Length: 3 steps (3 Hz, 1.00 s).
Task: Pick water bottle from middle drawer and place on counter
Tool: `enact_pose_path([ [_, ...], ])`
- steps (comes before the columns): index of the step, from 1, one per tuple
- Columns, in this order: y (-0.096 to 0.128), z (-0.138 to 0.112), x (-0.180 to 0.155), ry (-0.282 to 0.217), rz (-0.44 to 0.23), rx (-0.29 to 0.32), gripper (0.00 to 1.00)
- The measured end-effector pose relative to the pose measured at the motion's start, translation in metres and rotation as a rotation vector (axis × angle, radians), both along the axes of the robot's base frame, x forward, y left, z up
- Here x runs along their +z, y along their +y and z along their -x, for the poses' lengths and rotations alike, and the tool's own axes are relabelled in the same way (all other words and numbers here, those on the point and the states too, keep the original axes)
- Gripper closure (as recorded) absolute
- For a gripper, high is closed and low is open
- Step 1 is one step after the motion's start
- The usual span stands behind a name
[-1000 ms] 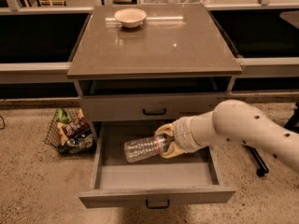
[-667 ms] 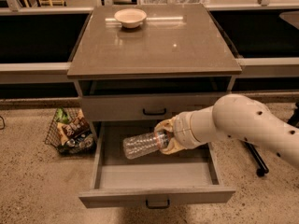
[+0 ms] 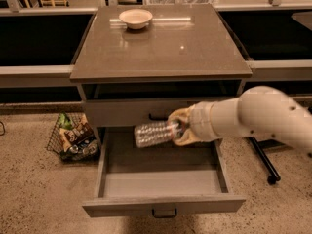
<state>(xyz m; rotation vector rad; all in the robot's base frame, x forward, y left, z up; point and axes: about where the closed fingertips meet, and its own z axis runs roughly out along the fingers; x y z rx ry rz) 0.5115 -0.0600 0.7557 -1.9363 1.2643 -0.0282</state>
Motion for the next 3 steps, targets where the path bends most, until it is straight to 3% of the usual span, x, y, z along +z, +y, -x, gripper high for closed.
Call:
enact_pose_path([
  [1, -0.026, -0.038, 0.083, -0.165, -0.060, -0.048, 1.00],
  [2, -0.054, -0.075, 0.151, -0.281, -0.127, -0.097, 1.00],
  [3, -0.054, -0.075, 0.151, -0.281, -0.127, -0.097, 1.00],
])
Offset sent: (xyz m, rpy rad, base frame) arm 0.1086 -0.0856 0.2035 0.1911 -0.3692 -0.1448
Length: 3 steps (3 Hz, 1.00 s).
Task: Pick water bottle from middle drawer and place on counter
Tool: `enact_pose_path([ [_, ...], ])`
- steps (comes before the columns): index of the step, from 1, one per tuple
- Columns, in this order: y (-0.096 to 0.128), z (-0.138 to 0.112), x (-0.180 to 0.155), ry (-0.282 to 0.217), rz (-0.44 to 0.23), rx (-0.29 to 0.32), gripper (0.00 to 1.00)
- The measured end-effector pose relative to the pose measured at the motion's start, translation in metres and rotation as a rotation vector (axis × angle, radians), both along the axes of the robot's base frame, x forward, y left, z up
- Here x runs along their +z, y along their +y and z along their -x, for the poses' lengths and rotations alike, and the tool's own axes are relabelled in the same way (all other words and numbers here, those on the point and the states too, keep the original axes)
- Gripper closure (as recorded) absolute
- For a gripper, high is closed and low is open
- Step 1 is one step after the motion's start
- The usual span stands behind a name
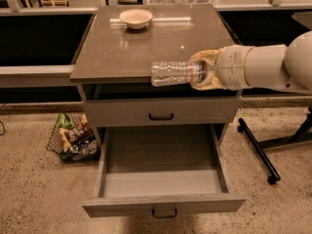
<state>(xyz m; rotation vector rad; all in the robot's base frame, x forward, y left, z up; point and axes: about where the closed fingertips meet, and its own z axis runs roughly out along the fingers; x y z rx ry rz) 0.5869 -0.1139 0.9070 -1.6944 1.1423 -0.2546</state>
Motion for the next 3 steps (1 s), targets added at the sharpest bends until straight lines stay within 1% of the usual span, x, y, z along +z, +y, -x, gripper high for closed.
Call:
enact_pose_path([
  [1, 0.008, -0.028, 0.009, -0.019, -0.030, 0.001, 1.00],
  [2, 0.017, -0.077, 0.021, -0.026, -0.090, -0.013, 1.00],
  [3, 0.025, -0.120, 0.024, 0.009, -0.152, -0.037, 1.00],
])
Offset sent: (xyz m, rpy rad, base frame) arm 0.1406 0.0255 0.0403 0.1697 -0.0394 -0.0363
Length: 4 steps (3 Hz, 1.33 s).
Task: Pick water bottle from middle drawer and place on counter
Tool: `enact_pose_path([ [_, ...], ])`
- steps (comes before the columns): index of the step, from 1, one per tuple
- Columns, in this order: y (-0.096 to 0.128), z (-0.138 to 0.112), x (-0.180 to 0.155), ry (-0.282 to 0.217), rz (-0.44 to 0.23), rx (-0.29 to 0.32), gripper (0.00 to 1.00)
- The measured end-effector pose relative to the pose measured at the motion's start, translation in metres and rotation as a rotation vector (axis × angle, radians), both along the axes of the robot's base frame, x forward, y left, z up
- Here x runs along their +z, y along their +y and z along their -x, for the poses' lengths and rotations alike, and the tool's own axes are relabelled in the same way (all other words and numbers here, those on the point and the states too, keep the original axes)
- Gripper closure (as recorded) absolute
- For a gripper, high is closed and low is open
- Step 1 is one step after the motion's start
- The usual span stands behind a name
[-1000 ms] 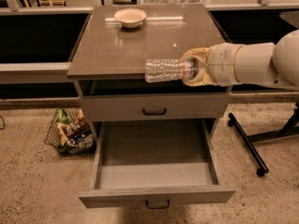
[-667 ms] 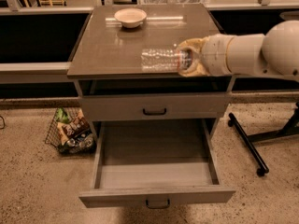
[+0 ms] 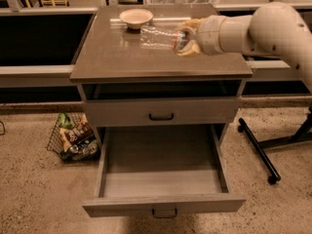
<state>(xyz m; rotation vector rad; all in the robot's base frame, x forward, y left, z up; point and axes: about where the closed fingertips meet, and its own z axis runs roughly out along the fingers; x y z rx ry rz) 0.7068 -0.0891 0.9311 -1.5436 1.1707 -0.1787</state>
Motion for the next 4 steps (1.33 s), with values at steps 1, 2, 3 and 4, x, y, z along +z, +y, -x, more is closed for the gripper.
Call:
enact_pose_path([
  [1, 0.003, -0.039, -0.007, 0.073, -0.080, -0.030, 1.00],
  [2, 0.003, -0.039, -0.007, 0.073, -0.080, -0.030, 1.00],
  [3, 0.001, -0.044, -0.013, 0.112, -0.086, -0.072, 1.00],
  [4, -0.013, -0.055, -0.030, 0.199, -0.104, -0.147, 1.00],
])
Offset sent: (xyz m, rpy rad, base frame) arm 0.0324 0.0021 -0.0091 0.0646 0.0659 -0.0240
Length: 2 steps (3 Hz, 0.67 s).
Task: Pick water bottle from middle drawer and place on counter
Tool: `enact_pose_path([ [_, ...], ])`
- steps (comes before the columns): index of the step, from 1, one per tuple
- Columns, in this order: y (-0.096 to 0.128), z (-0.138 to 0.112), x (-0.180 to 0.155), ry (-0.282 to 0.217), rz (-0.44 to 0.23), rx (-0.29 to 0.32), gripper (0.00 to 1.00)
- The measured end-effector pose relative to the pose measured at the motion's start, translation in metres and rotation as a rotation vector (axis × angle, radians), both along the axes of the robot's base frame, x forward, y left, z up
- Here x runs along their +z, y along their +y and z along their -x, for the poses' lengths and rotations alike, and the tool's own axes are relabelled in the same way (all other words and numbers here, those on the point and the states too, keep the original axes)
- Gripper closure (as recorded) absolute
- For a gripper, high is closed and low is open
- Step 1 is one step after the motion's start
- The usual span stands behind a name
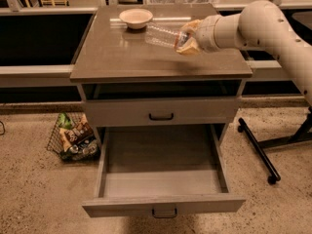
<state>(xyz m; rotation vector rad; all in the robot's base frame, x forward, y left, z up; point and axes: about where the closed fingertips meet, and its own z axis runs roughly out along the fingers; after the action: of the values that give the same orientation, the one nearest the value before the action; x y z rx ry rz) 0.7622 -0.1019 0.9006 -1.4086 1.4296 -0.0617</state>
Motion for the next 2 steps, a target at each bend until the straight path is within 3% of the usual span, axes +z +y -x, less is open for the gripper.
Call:
enact_pose_path([
  [1, -0.019, -0.008, -0.014, 0.069, -0.019, -0.080, 1.00],
  [2, -0.036, -0.016, -0.020, 0.099, -0.034, -0.141, 1.00],
])
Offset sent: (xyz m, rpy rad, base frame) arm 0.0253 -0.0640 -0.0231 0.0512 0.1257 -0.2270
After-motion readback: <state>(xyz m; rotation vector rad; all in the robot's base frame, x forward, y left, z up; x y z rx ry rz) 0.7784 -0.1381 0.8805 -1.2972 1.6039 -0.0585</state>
